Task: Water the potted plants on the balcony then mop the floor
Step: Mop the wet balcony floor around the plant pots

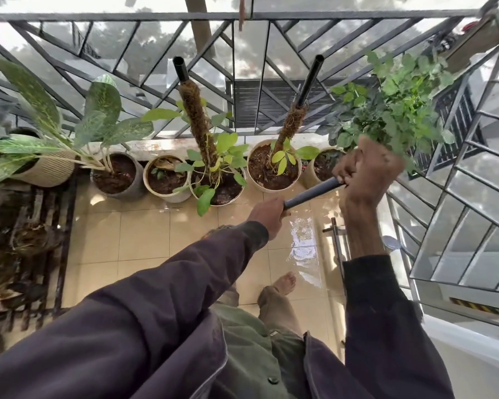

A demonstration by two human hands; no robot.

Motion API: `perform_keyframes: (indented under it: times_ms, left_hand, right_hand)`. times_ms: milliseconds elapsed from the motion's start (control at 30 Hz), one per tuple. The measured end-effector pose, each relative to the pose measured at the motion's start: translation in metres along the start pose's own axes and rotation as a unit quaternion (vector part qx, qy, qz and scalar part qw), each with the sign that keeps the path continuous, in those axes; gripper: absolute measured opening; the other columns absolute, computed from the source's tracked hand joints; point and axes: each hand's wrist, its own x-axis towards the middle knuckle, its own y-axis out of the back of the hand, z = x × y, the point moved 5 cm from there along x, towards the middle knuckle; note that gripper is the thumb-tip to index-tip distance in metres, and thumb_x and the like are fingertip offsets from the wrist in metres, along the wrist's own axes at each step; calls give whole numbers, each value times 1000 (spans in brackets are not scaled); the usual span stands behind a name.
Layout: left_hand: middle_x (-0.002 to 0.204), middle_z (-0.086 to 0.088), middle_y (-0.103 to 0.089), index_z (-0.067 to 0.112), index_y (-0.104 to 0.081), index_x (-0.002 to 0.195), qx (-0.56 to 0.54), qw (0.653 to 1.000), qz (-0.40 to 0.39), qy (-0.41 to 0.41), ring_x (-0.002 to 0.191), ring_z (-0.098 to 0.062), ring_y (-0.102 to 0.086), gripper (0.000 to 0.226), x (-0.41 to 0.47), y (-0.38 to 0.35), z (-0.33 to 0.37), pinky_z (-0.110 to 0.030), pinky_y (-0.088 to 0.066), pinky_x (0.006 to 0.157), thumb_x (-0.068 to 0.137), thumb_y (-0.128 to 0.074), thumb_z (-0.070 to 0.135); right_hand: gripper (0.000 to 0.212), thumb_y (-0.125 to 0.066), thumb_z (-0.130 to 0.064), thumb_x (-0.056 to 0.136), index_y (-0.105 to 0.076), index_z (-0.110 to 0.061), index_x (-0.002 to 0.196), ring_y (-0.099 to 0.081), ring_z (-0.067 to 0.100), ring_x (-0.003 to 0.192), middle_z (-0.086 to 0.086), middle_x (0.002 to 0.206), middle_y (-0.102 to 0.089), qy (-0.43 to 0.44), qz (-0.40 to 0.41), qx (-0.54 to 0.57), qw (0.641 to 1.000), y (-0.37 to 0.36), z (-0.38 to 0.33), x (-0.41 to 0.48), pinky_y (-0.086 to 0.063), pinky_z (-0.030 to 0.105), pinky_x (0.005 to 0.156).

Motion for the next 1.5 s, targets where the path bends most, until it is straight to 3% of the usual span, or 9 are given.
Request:
perform_keyframes:
  times_ms: [100, 233, 467, 567, 833, 933, 1133, 1333, 1500]
  left_hand:
    - [100, -12, -67, 15, -53, 111, -27, 997, 40, -60, 87, -35, -62, 12, 6, 14, 28, -42, -49, 74, 104, -52, 25]
    - [102, -9, -65, 15, -54, 116, -49, 991, 83, -92, 91, -27, -61, 13, 29, 37, 59, -41, -52, 82, 103, -52, 13]
    - [110, -16, -66, 8, -60, 120, -127, 987, 96, -28, 98, -28, -60, 19, 67, 41, 53, -34, -42, 81, 103, -52, 10]
    - [108, -20, -66, 2, -61, 111, -165, 985, 46, 16, 101, -32, -61, 13, 75, 29, 34, -40, -45, 88, 103, -52, 7]
    - [105, -18, -68, 4, -59, 114, -142, 989, 50, 9, 89, -26, -58, 16, 86, 36, 39, -33, -38, 75, 105, -52, 15]
    - [105, -18, -68, 5, -58, 117, -113, 993, 42, 0, 92, -31, -61, 19, 83, 35, 38, -38, -44, 78, 105, -51, 18]
    - [86, -5, -57, 11, -56, 108, -47, 998, 28, 4, 80, -30, -59, 12, 45, 20, 11, -39, -48, 72, 106, -50, 22]
    - [116, -17, -66, 10, -55, 125, 13, 999, -20, 34, 104, -37, -64, 26, 3, -7, -25, -48, -52, 89, 106, -50, 26]
    - [112, -17, -66, 8, -56, 123, 11, 999, 35, 10, 95, -37, -64, 24, -9, 0, -25, -49, -52, 81, 107, -49, 24]
  right_hand:
    - [52, -61, -4, 94, -54, -26, 48, -34, 14, 30, -9, 40, -38, 70, -16, 30, 997, -1, -36, 11, -34, 23, 41]
    - [47, -57, 3, 95, -48, -18, 54, -33, 14, 32, -8, 40, -37, 129, -22, 30, 991, -6, -65, 28, -38, 29, 44]
    - [46, -55, 6, 94, -51, -20, 57, -42, 9, 34, -17, 39, -41, 164, -20, -55, 985, -29, -38, 27, -56, 38, 59]
    - [43, -53, 5, 94, -51, -15, 56, -42, 14, 42, -17, 43, -42, 133, -30, -96, 986, -33, -3, 10, -43, 55, 49]
    - [46, -55, -6, 97, -47, -20, 55, -38, 8, 34, -13, 41, -41, 86, 3, -98, 991, -40, -10, 38, -34, 22, 39]
    - [49, -56, 2, 99, -47, -17, 55, -37, 11, 34, -2, 45, -37, 70, 15, -87, 994, -36, -13, 46, -35, 21, 40]
    - [35, -58, -8, 91, -46, -15, 59, -33, 12, 34, -10, 41, -37, 14, 4, -45, 999, -27, 5, 35, -26, 24, 37]
    - [36, -60, -10, 92, -48, -12, 58, -34, 12, 33, -11, 40, -39, -33, -32, -38, 998, -11, 40, 6, -30, 24, 38]
    - [30, -59, -10, 88, -49, -12, 60, -35, 11, 31, -13, 40, -39, -2, -67, -7, 998, -22, 20, -1, -32, 23, 37]
